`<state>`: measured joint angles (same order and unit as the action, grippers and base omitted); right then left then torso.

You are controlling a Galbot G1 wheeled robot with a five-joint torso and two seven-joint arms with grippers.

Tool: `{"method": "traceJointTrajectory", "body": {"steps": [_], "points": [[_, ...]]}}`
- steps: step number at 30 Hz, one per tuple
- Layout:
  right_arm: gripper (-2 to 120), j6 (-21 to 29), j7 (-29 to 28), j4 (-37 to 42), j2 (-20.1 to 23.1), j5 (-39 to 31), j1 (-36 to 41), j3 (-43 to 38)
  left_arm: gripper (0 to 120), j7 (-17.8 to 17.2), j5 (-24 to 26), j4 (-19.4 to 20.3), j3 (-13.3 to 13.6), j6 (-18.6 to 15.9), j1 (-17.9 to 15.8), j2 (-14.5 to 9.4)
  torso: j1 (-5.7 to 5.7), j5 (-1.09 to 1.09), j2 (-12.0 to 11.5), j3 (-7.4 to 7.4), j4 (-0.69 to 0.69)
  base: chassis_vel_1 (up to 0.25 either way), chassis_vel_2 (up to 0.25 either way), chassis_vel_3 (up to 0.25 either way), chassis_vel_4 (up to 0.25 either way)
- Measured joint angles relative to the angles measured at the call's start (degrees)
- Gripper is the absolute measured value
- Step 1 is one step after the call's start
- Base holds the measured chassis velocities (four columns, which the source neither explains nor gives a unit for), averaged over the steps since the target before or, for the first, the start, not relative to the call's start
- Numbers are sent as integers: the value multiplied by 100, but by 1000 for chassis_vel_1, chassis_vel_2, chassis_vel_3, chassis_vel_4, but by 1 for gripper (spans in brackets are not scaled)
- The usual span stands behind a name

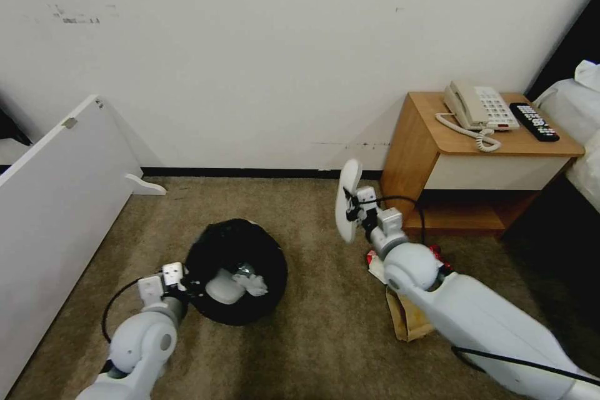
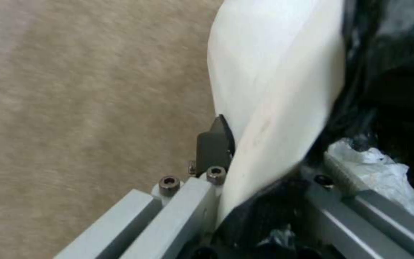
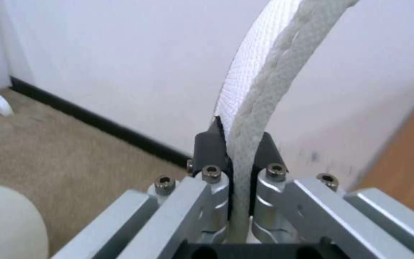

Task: Pick up the trash bin, then pick up the garbage from the floor and place it into the trash bin.

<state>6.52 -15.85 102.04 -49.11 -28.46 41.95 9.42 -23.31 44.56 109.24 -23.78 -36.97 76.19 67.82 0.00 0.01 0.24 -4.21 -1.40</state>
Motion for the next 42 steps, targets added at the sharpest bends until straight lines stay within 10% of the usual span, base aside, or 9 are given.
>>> {"method": "traceJointTrajectory", "body": {"steps": [23,42], "points": [[2,-771,1372,1203,715,74,894,-1277,0,-279,526,486,385,-191,-201,-7,0,-1,-1,0,0,0,0,0,0],[2,-1578,2661,1785,979,-159,1198,-1797,0,-678,1737,1336,216,-490,-255,-920,0,-1,-1,0,-1,0,0,0,0]]}}
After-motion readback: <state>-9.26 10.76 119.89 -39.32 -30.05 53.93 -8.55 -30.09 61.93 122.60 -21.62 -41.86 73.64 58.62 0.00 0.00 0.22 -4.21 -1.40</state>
